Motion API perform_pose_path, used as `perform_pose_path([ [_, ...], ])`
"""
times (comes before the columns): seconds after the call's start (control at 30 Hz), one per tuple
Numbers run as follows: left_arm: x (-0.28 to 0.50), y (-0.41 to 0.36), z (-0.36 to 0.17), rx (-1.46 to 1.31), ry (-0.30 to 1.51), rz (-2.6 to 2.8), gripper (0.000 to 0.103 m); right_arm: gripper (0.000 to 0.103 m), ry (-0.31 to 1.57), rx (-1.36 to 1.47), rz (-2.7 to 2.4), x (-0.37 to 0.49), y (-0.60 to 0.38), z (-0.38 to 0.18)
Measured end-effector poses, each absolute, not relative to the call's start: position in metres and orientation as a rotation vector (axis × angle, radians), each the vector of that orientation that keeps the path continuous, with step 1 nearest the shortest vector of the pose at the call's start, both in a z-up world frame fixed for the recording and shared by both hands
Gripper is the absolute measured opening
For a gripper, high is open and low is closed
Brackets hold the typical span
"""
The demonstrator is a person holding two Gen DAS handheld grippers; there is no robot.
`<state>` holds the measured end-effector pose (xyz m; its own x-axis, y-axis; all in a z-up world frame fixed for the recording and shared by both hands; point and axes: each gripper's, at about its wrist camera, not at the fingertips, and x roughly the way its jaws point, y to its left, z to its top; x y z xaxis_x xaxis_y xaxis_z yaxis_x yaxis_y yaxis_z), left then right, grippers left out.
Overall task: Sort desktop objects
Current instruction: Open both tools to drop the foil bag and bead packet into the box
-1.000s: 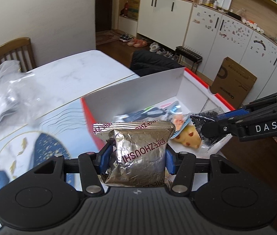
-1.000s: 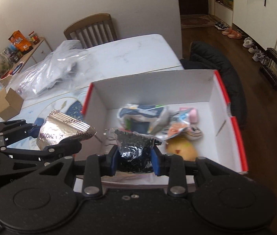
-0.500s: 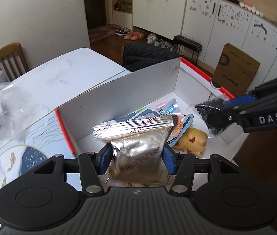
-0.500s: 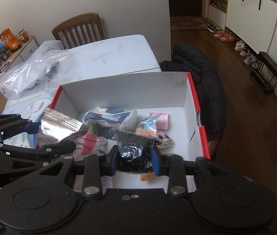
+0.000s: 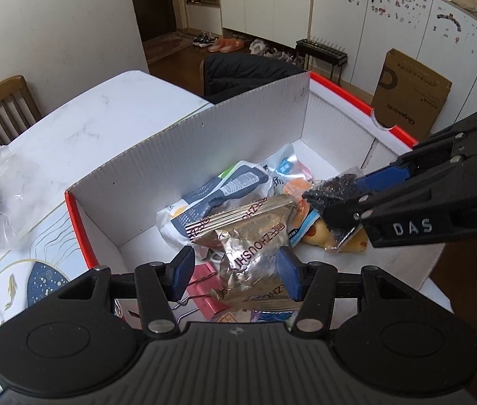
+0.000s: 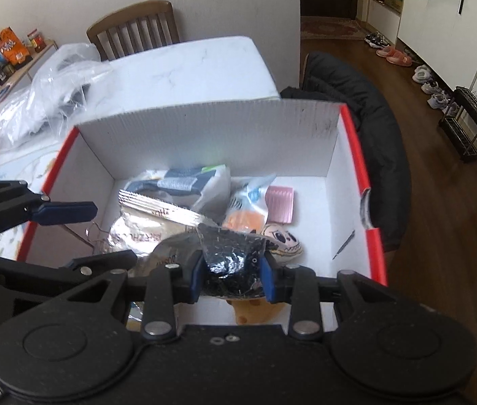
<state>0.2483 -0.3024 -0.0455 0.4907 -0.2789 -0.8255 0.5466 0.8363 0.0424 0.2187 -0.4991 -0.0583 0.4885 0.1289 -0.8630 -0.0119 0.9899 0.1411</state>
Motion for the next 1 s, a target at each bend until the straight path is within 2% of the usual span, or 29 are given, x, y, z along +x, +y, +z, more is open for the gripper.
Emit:
perform_pose_path([
  [0.3,0.249,-0.300,-0.049,0.300,0.941,-0.517,0.053,0.035,1.057,0.121,0.099,0.221,-0.501,-0.065],
  [0.53,0.245,-0.296,-0.048,0.275,0.940,-0.517,0.062,0.041,1.064,0.123,0.106,0.217,-0.501,-0.066],
  [0.57,0.245,-0.296,-0.048,0.272,0.941,-0.518,0.064,0.044,1.062,0.125,0.110,0.216,-0.501,-0.065],
  [0.7,0.242,-0.294,-0.046,0.258,0.937,-0.527,0.067,0.065,1.034,0.132,0.113,0.210,-0.502,-0.059],
  [0.77,0.240,-0.293,-0.045,0.252,0.934,-0.529,0.067,0.068,1.026,0.139,0.120,0.206,-0.503,-0.055],
  [1.0,0.231,-0.285,-0.040,0.219,0.918,-0.542,0.068,0.070,1.002,0.157,0.121,0.195,-0.511,-0.041],
])
